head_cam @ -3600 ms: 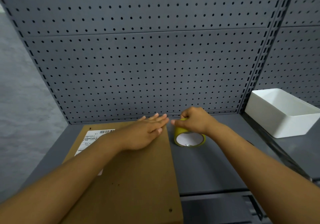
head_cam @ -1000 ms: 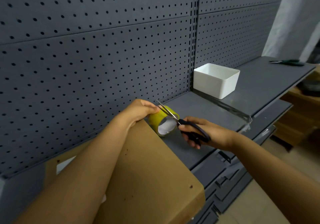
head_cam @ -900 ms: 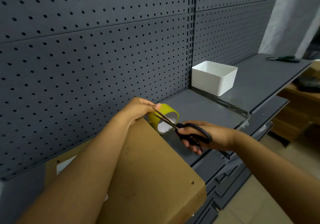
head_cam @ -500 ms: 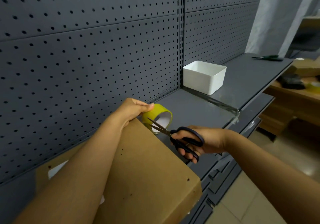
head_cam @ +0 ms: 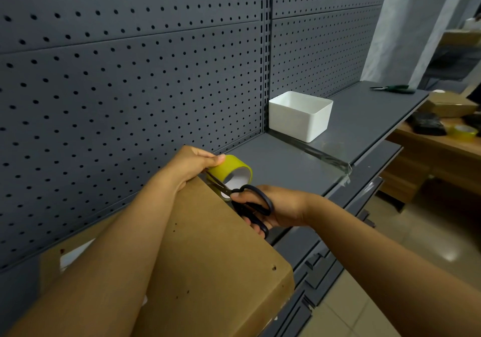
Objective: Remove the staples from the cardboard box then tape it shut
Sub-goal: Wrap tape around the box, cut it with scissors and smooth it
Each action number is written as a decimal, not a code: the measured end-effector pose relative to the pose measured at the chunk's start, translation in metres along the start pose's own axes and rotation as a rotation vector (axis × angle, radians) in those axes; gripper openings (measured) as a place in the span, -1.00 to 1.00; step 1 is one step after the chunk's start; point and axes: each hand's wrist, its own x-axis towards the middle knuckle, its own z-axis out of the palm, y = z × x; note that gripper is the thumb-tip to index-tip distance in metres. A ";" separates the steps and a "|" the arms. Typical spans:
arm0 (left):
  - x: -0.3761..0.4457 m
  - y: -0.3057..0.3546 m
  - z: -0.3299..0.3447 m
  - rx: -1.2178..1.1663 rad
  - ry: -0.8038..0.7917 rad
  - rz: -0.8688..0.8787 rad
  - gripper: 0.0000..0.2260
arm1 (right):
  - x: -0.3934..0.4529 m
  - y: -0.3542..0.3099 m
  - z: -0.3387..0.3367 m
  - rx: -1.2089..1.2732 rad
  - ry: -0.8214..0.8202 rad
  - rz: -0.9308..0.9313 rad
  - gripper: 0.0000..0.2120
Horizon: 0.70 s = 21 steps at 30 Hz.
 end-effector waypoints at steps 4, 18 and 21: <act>-0.002 0.002 0.001 0.002 0.010 -0.001 -0.73 | -0.002 -0.002 0.000 0.011 -0.008 -0.026 -0.64; -0.007 0.004 0.002 0.037 0.013 0.033 -0.69 | -0.008 -0.005 0.001 -0.029 0.062 -0.009 -0.73; -0.005 0.002 0.002 0.049 0.019 0.038 -0.69 | -0.010 -0.006 0.000 -0.026 0.025 0.040 -0.72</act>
